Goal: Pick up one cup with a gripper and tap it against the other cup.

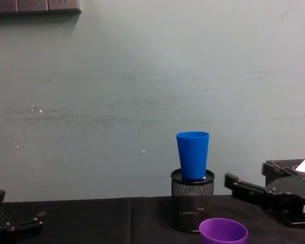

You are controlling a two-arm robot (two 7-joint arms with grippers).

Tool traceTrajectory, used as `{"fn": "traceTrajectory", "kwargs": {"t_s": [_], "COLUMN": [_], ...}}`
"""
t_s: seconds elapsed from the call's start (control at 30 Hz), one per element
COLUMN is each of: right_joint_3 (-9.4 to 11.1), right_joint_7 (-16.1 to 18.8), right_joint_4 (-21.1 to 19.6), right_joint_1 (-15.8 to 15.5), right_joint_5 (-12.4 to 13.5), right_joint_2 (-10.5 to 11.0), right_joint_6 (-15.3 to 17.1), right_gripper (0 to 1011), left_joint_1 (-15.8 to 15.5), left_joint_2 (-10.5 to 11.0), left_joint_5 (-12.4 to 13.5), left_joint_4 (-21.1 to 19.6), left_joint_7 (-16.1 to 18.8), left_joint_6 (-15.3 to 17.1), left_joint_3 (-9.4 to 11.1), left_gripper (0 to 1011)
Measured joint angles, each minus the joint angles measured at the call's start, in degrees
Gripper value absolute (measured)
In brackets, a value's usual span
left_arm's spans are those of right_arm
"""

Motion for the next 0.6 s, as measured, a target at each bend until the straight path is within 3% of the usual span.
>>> {"fn": "traceTrajectory", "kwargs": {"t_s": [0.17,0.3,0.6], "right_joint_3": [2.36,3.85,5.0], "right_joint_7": [-4.91,-10.33,-17.41], "right_joint_4": [-1.49,-1.73,1.4], "right_joint_1": [-1.5,-2.03,-1.07], "right_joint_5": [-1.29,-3.89,-8.5], "right_joint_2": [-1.25,-2.48,-5.24], "right_joint_6": [2.64,6.47,10.75], "right_gripper": [1003,1003,1003], "left_joint_1": [0.0,0.0,0.0], "left_joint_2": [0.0,0.0,0.0], "left_joint_5": [0.0,0.0,0.0], "left_joint_4": [0.0,0.0,0.0], "left_joint_7": [0.0,0.0,0.0], "left_joint_6": [0.0,0.0,0.0], "left_joint_3": [0.0,0.0,0.0], "left_gripper": [1000,1000,1000]}}
